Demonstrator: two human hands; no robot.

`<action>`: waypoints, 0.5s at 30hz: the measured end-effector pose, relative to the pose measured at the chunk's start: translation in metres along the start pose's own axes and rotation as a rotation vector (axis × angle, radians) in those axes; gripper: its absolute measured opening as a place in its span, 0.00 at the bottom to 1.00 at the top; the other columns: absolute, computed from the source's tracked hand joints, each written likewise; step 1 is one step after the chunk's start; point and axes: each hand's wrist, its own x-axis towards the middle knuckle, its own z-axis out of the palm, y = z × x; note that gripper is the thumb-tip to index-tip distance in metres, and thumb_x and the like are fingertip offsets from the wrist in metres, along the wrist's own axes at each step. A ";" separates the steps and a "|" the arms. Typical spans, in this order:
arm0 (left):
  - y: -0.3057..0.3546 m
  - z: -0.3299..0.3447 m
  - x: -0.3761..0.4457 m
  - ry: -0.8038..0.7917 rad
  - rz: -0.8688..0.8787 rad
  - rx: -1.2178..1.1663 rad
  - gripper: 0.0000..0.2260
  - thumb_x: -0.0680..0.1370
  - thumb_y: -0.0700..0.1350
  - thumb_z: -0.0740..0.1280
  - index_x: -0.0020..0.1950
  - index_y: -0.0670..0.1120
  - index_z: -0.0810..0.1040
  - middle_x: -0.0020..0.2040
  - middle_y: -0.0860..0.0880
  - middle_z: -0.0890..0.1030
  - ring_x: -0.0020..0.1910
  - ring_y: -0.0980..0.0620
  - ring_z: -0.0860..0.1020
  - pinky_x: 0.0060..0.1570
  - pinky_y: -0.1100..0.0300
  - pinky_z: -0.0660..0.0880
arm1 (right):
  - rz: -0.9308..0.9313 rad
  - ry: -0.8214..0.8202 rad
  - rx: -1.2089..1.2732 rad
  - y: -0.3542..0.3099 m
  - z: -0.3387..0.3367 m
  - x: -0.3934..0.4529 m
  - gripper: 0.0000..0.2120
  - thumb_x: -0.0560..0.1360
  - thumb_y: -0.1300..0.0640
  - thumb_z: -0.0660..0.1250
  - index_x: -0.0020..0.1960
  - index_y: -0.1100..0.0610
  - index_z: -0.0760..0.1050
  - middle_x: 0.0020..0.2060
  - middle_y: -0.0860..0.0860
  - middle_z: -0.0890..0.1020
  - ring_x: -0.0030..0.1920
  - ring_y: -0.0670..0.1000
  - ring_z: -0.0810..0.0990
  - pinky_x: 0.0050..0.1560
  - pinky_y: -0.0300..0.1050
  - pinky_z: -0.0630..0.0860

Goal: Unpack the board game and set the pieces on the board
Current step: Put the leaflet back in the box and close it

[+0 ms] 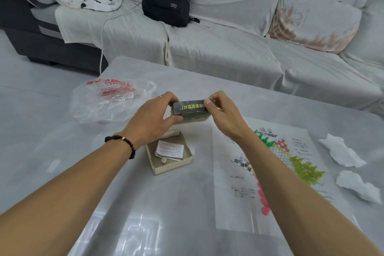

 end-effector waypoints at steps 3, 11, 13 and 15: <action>0.020 -0.004 -0.006 0.063 -0.141 -0.346 0.11 0.76 0.47 0.70 0.55 0.49 0.73 0.49 0.53 0.78 0.48 0.52 0.80 0.50 0.54 0.79 | 0.131 -0.034 0.303 -0.011 -0.012 -0.009 0.10 0.78 0.52 0.65 0.54 0.57 0.75 0.48 0.53 0.81 0.48 0.48 0.79 0.49 0.42 0.75; 0.012 -0.016 -0.032 0.020 -0.549 -0.529 0.09 0.73 0.49 0.73 0.47 0.44 0.80 0.45 0.45 0.84 0.41 0.50 0.82 0.36 0.57 0.80 | 0.341 -0.350 0.332 -0.019 0.007 -0.024 0.11 0.80 0.56 0.63 0.55 0.62 0.79 0.49 0.55 0.85 0.49 0.52 0.84 0.51 0.48 0.81; 0.007 -0.015 -0.040 -0.032 -0.613 -0.521 0.08 0.73 0.47 0.74 0.46 0.44 0.79 0.44 0.46 0.84 0.39 0.52 0.82 0.36 0.60 0.79 | 0.380 -0.369 0.295 -0.017 0.019 -0.021 0.13 0.80 0.55 0.64 0.54 0.64 0.79 0.50 0.57 0.85 0.52 0.55 0.83 0.55 0.53 0.80; 0.000 -0.013 -0.045 -0.037 -0.676 -0.500 0.09 0.73 0.47 0.74 0.46 0.44 0.78 0.44 0.46 0.84 0.40 0.51 0.83 0.37 0.58 0.80 | 0.411 -0.385 0.248 -0.015 0.031 -0.019 0.14 0.79 0.54 0.64 0.53 0.65 0.80 0.50 0.57 0.85 0.53 0.57 0.83 0.57 0.55 0.79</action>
